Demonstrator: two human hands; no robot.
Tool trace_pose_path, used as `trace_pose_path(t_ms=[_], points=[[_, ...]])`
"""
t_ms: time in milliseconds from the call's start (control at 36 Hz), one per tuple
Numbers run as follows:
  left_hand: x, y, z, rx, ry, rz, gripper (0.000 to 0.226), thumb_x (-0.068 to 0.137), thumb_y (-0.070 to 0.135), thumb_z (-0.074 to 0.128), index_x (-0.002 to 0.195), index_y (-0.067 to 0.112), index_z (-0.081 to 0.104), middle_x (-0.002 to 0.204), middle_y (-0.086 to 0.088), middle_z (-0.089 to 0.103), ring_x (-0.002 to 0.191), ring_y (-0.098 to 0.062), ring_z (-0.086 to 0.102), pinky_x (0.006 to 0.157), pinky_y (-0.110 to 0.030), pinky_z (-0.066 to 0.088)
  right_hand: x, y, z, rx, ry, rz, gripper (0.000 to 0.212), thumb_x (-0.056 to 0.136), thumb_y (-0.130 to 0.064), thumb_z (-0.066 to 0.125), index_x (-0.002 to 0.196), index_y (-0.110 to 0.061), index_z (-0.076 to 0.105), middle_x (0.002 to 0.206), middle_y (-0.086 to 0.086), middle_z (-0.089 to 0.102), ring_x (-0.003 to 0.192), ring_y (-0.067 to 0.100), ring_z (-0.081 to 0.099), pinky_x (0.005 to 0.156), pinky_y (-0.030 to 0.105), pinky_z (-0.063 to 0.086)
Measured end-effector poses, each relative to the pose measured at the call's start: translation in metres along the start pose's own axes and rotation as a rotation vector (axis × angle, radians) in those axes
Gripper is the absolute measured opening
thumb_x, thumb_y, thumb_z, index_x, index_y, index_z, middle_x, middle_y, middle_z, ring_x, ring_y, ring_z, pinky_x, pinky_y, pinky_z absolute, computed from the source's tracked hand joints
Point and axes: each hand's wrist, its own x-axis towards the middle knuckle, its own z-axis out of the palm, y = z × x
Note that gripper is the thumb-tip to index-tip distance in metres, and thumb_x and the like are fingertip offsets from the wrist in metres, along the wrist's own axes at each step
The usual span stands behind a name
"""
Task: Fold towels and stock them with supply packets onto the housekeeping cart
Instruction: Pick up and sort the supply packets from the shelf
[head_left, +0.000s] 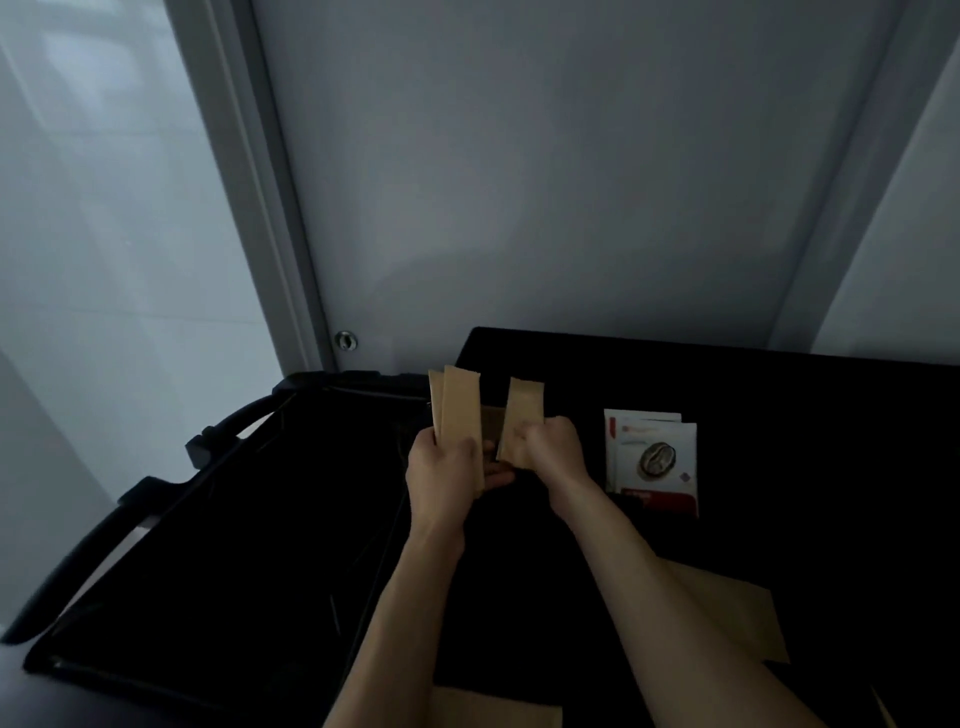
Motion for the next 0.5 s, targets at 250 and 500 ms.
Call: trace_pose_path(t_ms=[250,500], points=[[0.014,-0.015,0.006,0.301,0.049,0.167,0.026,0.094,0.006,0.046,0.118,0.015,0.053,0.097,-0.008,0.071,0.068,-0.018,0.074,0.062,-0.035,0.062,0.036,0.001,0.021,-0.120,-0.055,0.037,0.018,0.093,-0.010,0.040,0.096,-0.007,0.058,0.090,0.008,0.063,0.075,0.021,0.059,0.054,0.025,0.041],[0.016,-0.019,0.005,0.477,0.069,0.233,0.027,0.095,0.007,0.045,0.120,0.020,0.048,0.090,-0.004,0.070,0.060,-0.014,0.072,0.055,-0.028,0.060,0.053,0.011,0.033,-0.283,-0.223,0.017,0.028,0.094,-0.011,0.048,0.113,-0.003,0.066,0.113,0.017,0.069,0.102,0.032,0.067,0.090,0.044,0.056]])
